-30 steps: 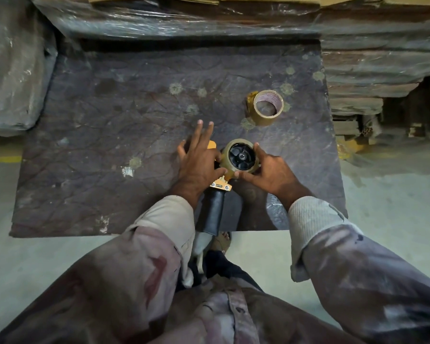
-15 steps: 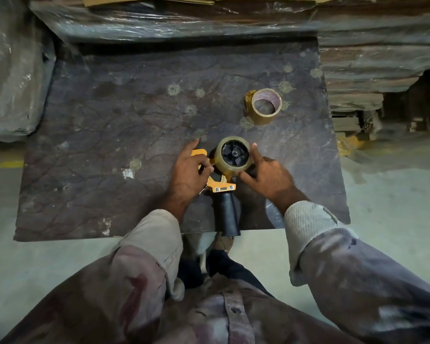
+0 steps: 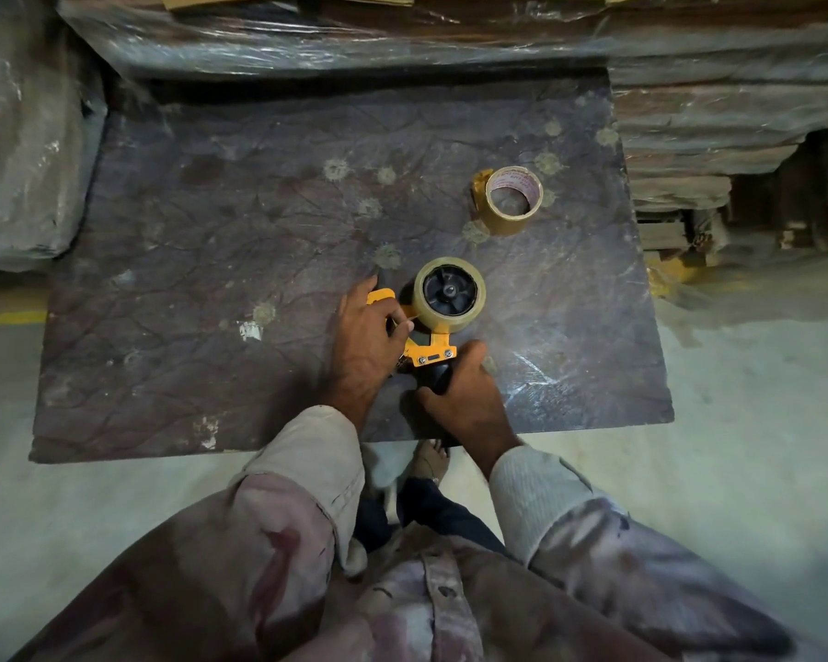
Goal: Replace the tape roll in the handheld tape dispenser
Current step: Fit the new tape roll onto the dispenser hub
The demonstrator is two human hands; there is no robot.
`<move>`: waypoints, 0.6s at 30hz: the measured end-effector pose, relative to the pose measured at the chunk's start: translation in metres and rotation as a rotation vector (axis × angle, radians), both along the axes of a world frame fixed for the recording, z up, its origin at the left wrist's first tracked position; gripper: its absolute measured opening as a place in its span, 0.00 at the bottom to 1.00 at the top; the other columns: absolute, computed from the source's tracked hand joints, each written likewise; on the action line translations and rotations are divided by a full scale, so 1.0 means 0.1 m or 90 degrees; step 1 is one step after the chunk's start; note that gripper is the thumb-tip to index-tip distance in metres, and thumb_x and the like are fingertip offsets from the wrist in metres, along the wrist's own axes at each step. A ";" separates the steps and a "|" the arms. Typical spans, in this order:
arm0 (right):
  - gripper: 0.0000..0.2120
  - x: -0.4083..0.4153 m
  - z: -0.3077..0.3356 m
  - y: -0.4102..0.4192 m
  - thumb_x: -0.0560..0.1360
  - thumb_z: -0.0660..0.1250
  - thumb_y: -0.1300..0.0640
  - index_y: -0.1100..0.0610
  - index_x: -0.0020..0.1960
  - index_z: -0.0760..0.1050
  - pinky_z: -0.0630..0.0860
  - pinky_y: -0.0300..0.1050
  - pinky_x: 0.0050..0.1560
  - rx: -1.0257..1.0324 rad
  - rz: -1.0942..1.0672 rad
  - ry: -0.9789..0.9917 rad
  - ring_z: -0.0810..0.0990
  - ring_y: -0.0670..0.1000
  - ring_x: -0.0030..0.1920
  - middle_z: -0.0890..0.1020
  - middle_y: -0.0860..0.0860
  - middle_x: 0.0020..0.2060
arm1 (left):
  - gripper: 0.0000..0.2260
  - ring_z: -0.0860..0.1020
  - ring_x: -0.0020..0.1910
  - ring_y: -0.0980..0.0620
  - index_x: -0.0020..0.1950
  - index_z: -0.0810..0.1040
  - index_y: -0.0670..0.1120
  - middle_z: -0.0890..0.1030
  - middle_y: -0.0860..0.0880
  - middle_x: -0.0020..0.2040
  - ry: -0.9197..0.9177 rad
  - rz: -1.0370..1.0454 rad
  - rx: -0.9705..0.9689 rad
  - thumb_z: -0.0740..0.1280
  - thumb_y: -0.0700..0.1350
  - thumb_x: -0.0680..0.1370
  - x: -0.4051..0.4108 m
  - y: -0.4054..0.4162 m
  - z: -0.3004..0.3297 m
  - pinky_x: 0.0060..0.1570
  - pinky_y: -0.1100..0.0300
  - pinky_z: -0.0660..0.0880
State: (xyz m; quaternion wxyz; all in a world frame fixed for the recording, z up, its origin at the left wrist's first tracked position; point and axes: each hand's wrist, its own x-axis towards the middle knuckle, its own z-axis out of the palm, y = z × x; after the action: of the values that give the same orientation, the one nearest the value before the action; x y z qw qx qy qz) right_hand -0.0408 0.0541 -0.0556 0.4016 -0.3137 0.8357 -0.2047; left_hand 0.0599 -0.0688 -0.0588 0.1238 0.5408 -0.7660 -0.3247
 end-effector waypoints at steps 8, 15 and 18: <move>0.20 0.05 -0.01 -0.10 0.79 0.67 0.53 0.56 0.63 0.60 0.78 0.57 0.54 -0.048 0.021 -0.024 0.82 0.65 0.57 0.83 0.61 0.56 | 0.04 0.66 0.69 0.47 0.43 0.82 0.51 0.71 0.50 0.68 -0.099 -0.036 -0.083 0.75 0.50 0.73 -0.02 0.04 0.18 0.62 0.46 0.68; 0.18 0.01 0.12 -0.20 0.81 0.65 0.52 0.59 0.62 0.60 0.79 0.58 0.50 -0.060 0.059 0.041 0.82 0.65 0.54 0.82 0.62 0.54 | 0.05 0.70 0.58 0.47 0.42 0.83 0.50 0.73 0.50 0.53 -0.078 -0.033 -0.089 0.75 0.50 0.73 -0.04 -0.09 0.31 0.55 0.51 0.69; 0.19 -0.01 0.16 -0.25 0.81 0.65 0.51 0.61 0.62 0.62 0.75 0.53 0.49 -0.052 0.042 0.052 0.81 0.66 0.56 0.82 0.64 0.55 | 0.05 0.74 0.53 0.46 0.39 0.82 0.46 0.75 0.50 0.45 -0.031 -0.061 -0.074 0.75 0.45 0.73 -0.05 -0.13 0.38 0.48 0.55 0.71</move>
State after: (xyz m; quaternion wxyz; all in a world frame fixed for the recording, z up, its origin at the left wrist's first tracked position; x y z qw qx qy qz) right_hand -0.0423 0.0286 -0.0395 0.3608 -0.3653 0.8314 -0.2123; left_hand 0.0551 -0.0819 -0.0210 0.1208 0.5033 -0.8113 -0.2718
